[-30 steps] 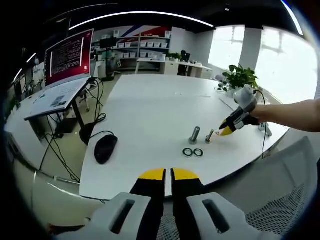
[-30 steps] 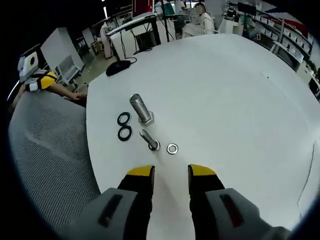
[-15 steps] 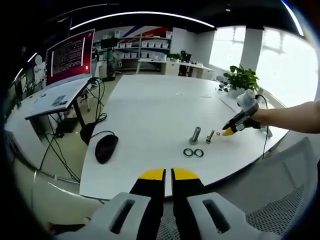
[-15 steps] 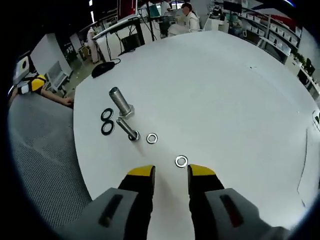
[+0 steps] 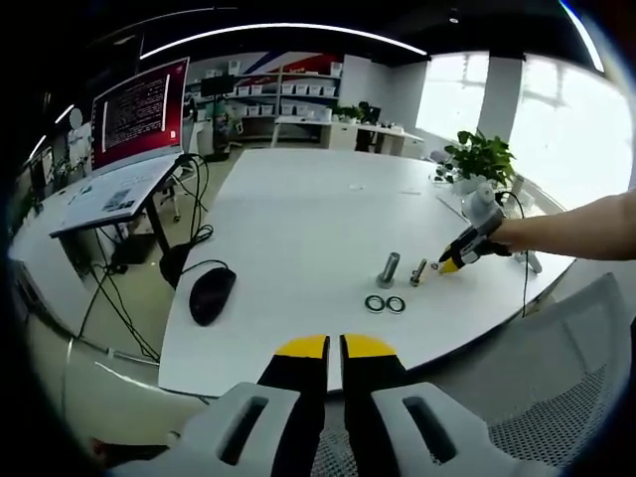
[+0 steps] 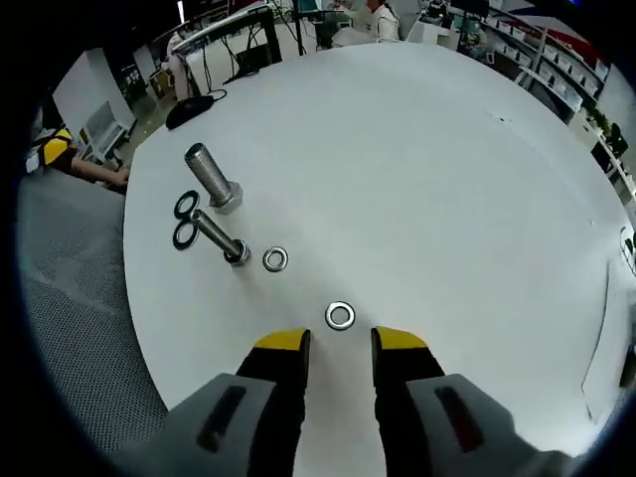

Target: Place the washer onto the threaded stud by aligning its center hole with the stud, sliding it down to the base, and recovering from edge contact or off-axis alignment until the washer reaches the visible bottom stop.

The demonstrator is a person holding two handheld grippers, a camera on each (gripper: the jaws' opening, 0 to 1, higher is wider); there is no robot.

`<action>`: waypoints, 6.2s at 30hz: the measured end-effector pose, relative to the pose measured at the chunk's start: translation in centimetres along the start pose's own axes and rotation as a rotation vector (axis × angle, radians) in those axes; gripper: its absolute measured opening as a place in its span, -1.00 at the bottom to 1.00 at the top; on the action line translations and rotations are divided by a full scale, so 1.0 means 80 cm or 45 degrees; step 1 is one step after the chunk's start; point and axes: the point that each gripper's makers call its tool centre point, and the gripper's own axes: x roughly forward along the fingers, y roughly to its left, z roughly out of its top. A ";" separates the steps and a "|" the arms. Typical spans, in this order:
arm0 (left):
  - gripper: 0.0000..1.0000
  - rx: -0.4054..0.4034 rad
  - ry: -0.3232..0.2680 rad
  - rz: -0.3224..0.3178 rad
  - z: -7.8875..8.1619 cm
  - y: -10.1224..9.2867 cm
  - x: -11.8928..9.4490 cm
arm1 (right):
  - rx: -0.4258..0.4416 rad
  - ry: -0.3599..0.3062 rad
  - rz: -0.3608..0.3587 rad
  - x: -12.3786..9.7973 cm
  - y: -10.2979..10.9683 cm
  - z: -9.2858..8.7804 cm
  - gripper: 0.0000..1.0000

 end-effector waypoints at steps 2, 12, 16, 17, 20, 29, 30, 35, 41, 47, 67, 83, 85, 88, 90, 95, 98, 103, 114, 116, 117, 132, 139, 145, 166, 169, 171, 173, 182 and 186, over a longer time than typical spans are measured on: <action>-0.97 0.000 -0.001 0.000 0.000 0.000 0.000 | 0.005 0.001 -0.002 0.000 0.000 0.001 -0.49; -0.97 -0.002 -0.007 0.001 0.001 0.000 0.000 | -0.039 0.010 0.004 0.003 -0.005 0.004 -0.49; -0.97 -0.003 -0.006 0.001 0.001 0.000 0.000 | -0.035 0.005 0.001 0.005 -0.005 0.006 -0.50; -0.97 -0.002 -0.005 0.001 0.001 0.000 0.000 | -0.041 0.005 0.001 0.005 -0.005 0.006 -0.51; -0.97 -0.003 -0.006 0.003 0.001 0.000 0.000 | -0.051 0.009 0.001 0.006 -0.006 0.006 -0.52; -0.97 -0.005 -0.009 0.005 0.001 0.001 0.000 | -0.071 0.025 -0.014 0.007 -0.003 0.008 -0.69; -0.97 -0.005 -0.010 0.006 0.001 0.001 0.000 | -0.073 0.024 -0.016 0.006 -0.001 0.008 -0.70; -0.97 -0.005 -0.007 0.008 0.001 0.001 0.000 | -0.070 0.010 -0.027 0.006 -0.002 0.008 -0.72; -0.97 -0.017 -0.023 0.011 0.003 0.002 -0.001 | -0.076 0.013 -0.037 0.006 0.000 0.009 -0.71; -0.97 -0.025 -0.028 0.011 0.004 0.002 -0.001 | -0.068 0.008 -0.045 0.006 -0.001 0.010 -0.71; -0.98 -0.017 -0.023 0.003 0.004 0.001 0.001 | -0.072 -0.029 -0.060 -0.018 -0.004 0.019 -0.72; -0.97 -0.021 -0.022 0.006 0.003 0.001 0.000 | -0.220 -0.070 0.076 -0.048 0.053 0.067 -0.72; -0.97 -0.021 -0.023 0.006 0.003 0.001 -0.001 | -0.243 -0.070 0.092 -0.050 0.061 0.074 -0.72; -0.97 -0.023 -0.026 0.006 0.003 0.001 -0.001 | -0.280 -0.060 0.115 -0.052 0.070 0.079 -0.72; -0.97 -0.025 -0.028 0.006 0.003 0.001 -0.001 | -0.310 -0.051 0.125 -0.053 0.075 0.081 -0.72; -0.97 -0.029 -0.032 0.007 0.004 0.002 -0.001 | -0.364 -0.024 0.143 -0.052 0.082 0.084 -0.72; -0.97 -0.029 -0.033 0.006 0.004 0.001 -0.001 | -0.389 -0.015 0.148 -0.051 0.087 0.087 -0.72; -0.97 -0.029 -0.033 0.007 0.004 0.002 -0.001 | -0.435 0.011 0.168 -0.048 0.097 0.090 -0.72; -0.97 -0.027 -0.029 0.008 0.004 0.002 -0.001 | -0.562 0.083 0.156 -0.035 0.101 0.091 -0.72; -0.97 -0.027 -0.030 0.008 0.004 0.002 -0.001 | -0.567 0.089 0.158 -0.033 0.101 0.092 -0.72; -0.98 -0.027 -0.030 0.009 0.004 0.002 -0.001 | -0.570 0.095 0.160 -0.032 0.101 0.091 -0.72; -0.98 -0.026 -0.031 0.007 0.004 0.002 -0.001 | -0.598 0.145 0.150 -0.013 0.101 0.082 -0.72; -0.98 -0.025 -0.031 0.006 0.005 0.002 0.000 | -0.587 0.162 0.152 -0.002 0.102 0.076 -0.72; -0.98 -0.019 -0.025 0.002 0.004 0.001 0.000 | -0.596 0.186 0.149 0.011 0.103 0.070 -0.73; -0.98 -0.013 0.001 0.006 0.001 0.003 0.001 | -0.468 0.159 0.167 0.012 0.084 0.057 -0.47; -0.98 -0.011 0.001 0.006 0.001 0.003 0.001 | -0.450 0.168 0.152 0.008 0.072 0.052 -0.47; -0.98 -0.012 0.004 0.006 0.001 0.003 0.001 | -0.440 0.171 0.148 0.006 0.068 0.051 -0.48; -0.98 -0.016 0.003 0.008 0.000 0.003 0.001 | -0.431 0.169 0.147 0.006 0.066 0.050 -0.48; -0.98 -0.018 0.004 0.010 0.000 0.004 0.001 | -0.387 0.185 0.132 0.022 0.057 0.045 -0.49; -0.98 -0.018 0.003 0.011 0.000 0.004 0.001 | -0.383 0.198 0.133 0.026 0.055 0.043 -0.50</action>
